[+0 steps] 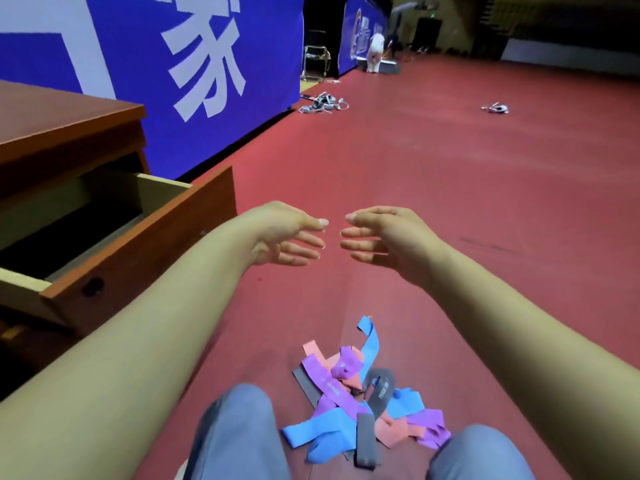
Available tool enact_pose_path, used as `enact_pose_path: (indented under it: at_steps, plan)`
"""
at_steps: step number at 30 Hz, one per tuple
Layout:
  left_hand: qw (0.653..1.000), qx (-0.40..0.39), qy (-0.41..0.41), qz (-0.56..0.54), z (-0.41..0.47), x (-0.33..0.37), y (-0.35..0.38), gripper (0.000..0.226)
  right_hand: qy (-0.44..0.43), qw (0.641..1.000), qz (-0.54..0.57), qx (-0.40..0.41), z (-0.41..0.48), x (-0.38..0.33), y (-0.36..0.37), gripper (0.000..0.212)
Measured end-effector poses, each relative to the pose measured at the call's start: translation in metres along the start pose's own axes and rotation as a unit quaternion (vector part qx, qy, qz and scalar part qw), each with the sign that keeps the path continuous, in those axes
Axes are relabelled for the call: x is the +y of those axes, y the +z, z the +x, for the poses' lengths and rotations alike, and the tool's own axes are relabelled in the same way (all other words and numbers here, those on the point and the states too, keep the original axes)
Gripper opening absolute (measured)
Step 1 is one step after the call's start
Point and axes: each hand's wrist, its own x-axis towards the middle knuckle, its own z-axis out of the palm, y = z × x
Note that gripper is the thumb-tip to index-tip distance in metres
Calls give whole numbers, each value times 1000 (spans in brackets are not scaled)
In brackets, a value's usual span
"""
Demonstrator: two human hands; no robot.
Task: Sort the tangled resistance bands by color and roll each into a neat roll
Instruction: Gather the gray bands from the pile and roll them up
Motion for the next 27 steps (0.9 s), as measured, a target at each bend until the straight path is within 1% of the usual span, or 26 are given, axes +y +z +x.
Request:
enact_pose_path:
  at_steps: [2, 4, 6, 8, 11, 14, 20, 22, 24, 27]
  plan:
    - [1000, 8, -4, -14, 0, -2, 12, 18, 8, 1000, -2, 16, -7, 5, -18, 8]
    - [999, 22, -3, -35, 1, -2, 33, 16, 15, 999, 3, 50, -21, 12, -43, 10]
    - [999, 20, -7, -33, -1, 0, 70, 19, 16, 996, 24, 89, -41, 27, -79, 10]
    - [1000, -1, -9, -20, -2, 1, 101, 21, 24, 992, 48, 116, -54, 44, -107, 9]
    - [1000, -23, -8, 0, 6, 0, 134, 21, 35, 988, 74, 128, -57, 66, -129, 7]
    - [999, -35, -22, 3, 24, -10, 159, 18, 62, 988, 68, 123, -42, 92, -143, 7]
    - [991, -30, -128, 20, 99, -80, 171, 17, 176, 978, 26, 104, 18, 173, -145, 5]
    - [986, -30, -159, 29, 129, -106, 169, 16, 217, 970, 26, 109, 39, 202, -145, 3]
    - [980, -35, -196, 29, 167, -137, 169, 15, 264, 957, 25, 115, 69, 237, -146, 4]
    - [972, -36, -229, 28, 212, -183, 170, 16, 315, 941, 21, 120, 107, 283, -147, 6]
